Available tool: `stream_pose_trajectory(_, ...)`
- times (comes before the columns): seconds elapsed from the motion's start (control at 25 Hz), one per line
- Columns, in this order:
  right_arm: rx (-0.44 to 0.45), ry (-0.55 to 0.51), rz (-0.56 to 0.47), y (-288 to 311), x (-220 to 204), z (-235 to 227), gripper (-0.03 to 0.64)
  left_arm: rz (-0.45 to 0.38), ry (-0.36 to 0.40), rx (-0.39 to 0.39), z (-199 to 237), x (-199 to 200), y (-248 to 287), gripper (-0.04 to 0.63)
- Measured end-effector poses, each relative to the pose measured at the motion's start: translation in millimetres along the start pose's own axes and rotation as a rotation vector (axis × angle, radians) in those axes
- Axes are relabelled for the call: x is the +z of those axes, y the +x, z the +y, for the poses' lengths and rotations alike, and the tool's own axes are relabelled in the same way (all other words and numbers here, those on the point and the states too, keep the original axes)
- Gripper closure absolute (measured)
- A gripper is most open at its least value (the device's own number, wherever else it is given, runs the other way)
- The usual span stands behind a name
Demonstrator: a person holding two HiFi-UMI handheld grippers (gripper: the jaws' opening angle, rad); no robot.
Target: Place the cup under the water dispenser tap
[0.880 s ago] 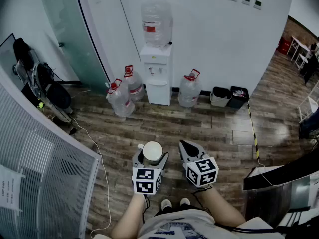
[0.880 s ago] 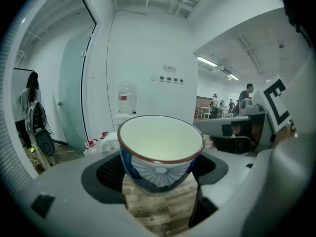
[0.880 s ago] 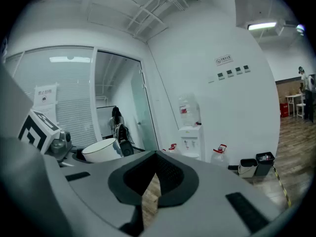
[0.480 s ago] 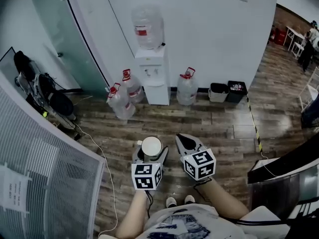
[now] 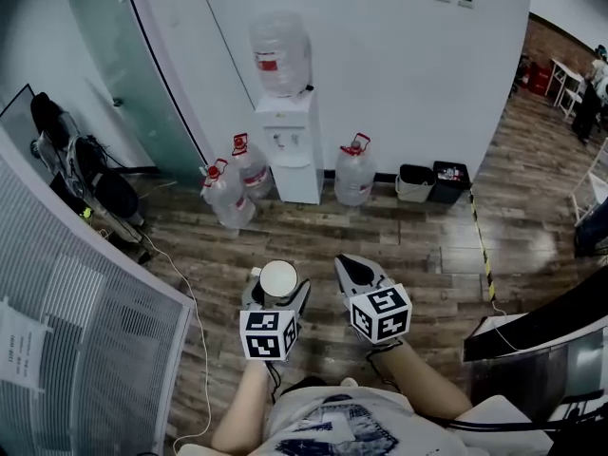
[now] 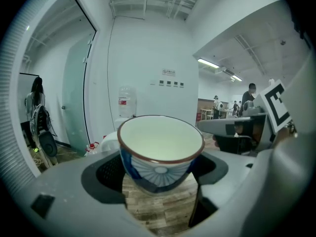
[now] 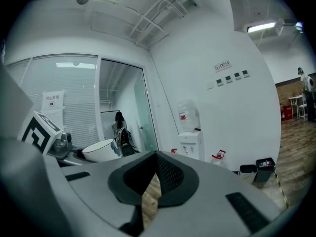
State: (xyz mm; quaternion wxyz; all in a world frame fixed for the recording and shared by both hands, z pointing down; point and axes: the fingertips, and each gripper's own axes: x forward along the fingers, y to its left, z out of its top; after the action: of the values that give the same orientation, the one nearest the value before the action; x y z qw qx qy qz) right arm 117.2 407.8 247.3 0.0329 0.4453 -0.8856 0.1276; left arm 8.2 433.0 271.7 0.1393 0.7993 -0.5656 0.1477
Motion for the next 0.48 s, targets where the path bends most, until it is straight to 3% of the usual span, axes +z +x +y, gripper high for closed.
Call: stream_pose_trajectory(0.48, 0.023, -0.004, 0.002, 29, 2, -33, 0.597, -0.020, -0.008, 0.024, 6, 13, 42, 0.166)
